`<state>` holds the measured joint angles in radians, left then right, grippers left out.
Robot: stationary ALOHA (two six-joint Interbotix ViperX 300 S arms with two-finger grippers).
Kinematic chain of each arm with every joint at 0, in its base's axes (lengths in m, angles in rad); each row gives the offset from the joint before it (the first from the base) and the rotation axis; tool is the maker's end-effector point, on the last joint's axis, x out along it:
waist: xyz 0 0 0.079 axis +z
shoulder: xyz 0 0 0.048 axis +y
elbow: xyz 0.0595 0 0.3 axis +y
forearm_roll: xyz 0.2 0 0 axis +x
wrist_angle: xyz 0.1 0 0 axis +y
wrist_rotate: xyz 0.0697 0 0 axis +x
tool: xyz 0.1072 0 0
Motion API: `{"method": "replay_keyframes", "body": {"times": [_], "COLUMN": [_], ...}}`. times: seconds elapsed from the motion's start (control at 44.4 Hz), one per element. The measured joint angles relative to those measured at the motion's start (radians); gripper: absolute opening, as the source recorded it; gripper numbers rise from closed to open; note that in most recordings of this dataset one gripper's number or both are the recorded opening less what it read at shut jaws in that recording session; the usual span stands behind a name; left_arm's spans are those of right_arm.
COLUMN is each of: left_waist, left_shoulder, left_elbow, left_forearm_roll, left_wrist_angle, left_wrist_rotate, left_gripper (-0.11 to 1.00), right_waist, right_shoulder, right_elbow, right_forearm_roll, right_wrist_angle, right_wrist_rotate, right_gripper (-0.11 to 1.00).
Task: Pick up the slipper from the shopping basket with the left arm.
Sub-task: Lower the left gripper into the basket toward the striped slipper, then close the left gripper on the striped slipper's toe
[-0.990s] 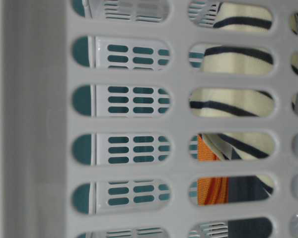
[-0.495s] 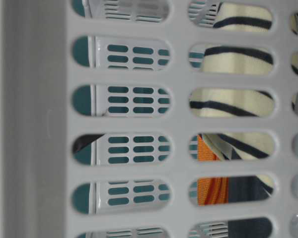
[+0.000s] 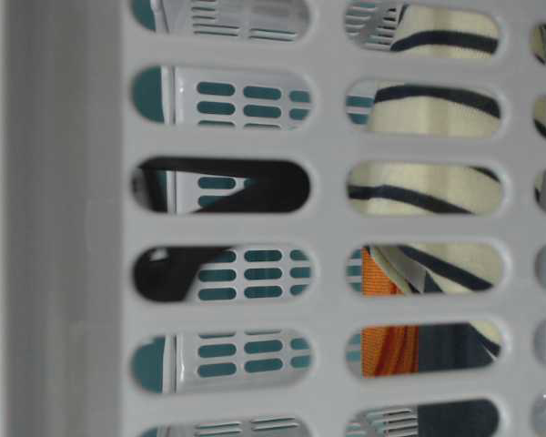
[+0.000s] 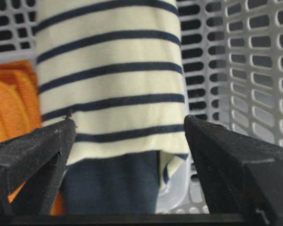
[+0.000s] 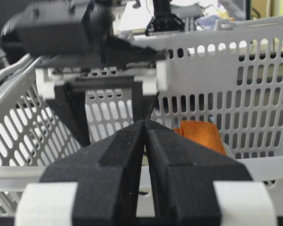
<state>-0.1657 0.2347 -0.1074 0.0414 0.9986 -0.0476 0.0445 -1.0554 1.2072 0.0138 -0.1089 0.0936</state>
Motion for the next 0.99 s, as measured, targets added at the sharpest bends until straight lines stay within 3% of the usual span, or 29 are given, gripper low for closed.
{"method": "replay_keyframes", "body": {"times": [0.338,0.405,0.585,0.675,0.833,0.99], "left_waist": [0.023,0.032,0.031,0.025,0.012,0.006], "left_shoulder": [0.041,0.041,0.029,0.018,-0.009,-0.031], "left_elbow": [0.084,0.097,0.101,0.094,0.032,-0.103], "left_forearm_roll": [0.000,0.000,0.000,0.000,0.000,0.000], "left_wrist_angle": [-0.106,-0.110,-0.107,-0.100,-0.052,0.089], "left_wrist_rotate": [-0.005,0.000,0.006,0.006,0.009,0.017], "left_gripper": [0.86,0.75,0.26,0.08,0.06,0.06], "right_waist": [0.008,0.008,0.009,0.009,0.009,0.009], "right_shoulder": [-0.002,-0.002,-0.003,-0.006,-0.012,-0.023], "right_elbow": [0.002,0.002,0.003,0.002,0.005,0.011], "right_forearm_roll": [0.000,0.000,0.002,0.002,0.002,0.002], "right_wrist_angle": [-0.002,0.000,0.000,-0.002,0.000,0.000], "right_wrist_rotate": [0.002,0.002,0.002,0.002,0.003,0.003], "right_gripper": [-0.01,-0.01,-0.01,-0.01,-0.01,-0.01]}}
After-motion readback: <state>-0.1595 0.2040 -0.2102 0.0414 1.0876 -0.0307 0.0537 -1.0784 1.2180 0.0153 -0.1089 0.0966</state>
